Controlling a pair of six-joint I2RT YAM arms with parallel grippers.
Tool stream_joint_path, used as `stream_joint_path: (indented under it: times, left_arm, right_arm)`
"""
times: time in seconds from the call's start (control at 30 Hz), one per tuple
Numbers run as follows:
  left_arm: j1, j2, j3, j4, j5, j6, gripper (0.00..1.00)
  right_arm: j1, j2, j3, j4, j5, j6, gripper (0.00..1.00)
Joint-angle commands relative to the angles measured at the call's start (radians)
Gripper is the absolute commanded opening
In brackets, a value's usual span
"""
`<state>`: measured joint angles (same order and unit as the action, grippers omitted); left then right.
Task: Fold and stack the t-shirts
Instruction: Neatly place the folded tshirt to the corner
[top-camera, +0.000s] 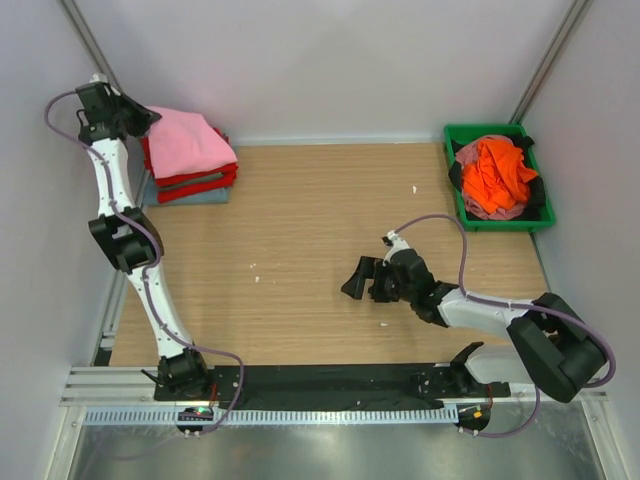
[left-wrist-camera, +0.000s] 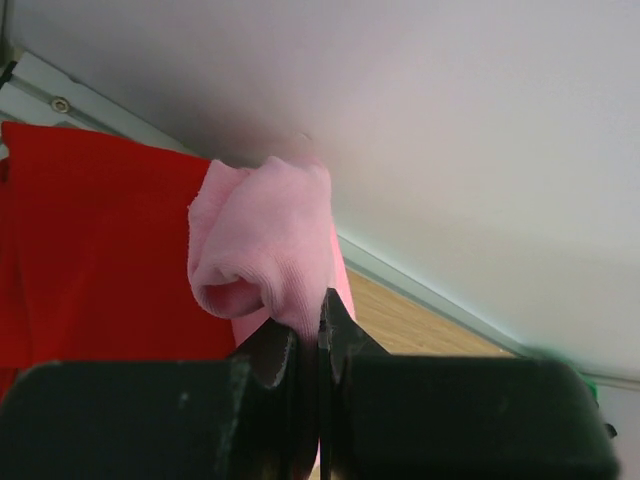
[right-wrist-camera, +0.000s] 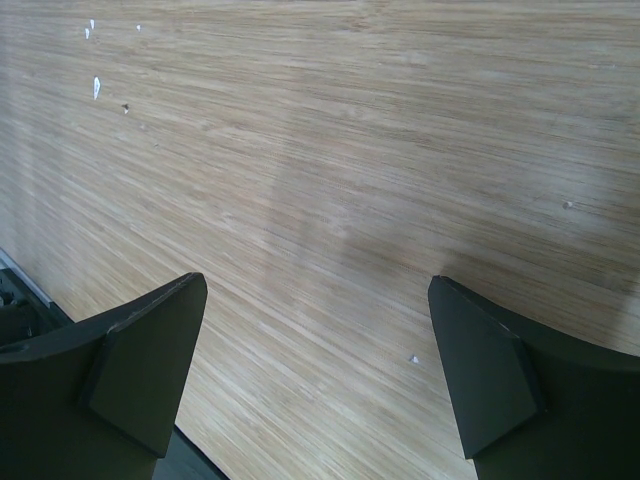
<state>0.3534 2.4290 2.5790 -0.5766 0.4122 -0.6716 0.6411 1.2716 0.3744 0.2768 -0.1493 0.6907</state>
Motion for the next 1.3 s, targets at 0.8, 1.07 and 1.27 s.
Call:
stream_joint_path:
  times: [0.8, 1.07, 1.27]
  left_arm:
    - [0.096, 0.029, -0.077, -0.087, -0.519, 0.103, 1.0]
    - [0.134, -0.149, -0.318, -0.069, -0.547, 0.075, 1.0]
    - [0.127, -0.229, -0.361, -0.037, -0.474, 0.053, 1.0]
  right_arm:
    - [0.006, 0.025, 0.04, 0.013, -0.004, -0.008, 1.0]
    - [0.006, -0.015, 0.003, 0.048, -0.019, -0.005, 1.0]
    - [0.006, -0.043, -0.02, 0.068, -0.026, -0.003, 1.0]
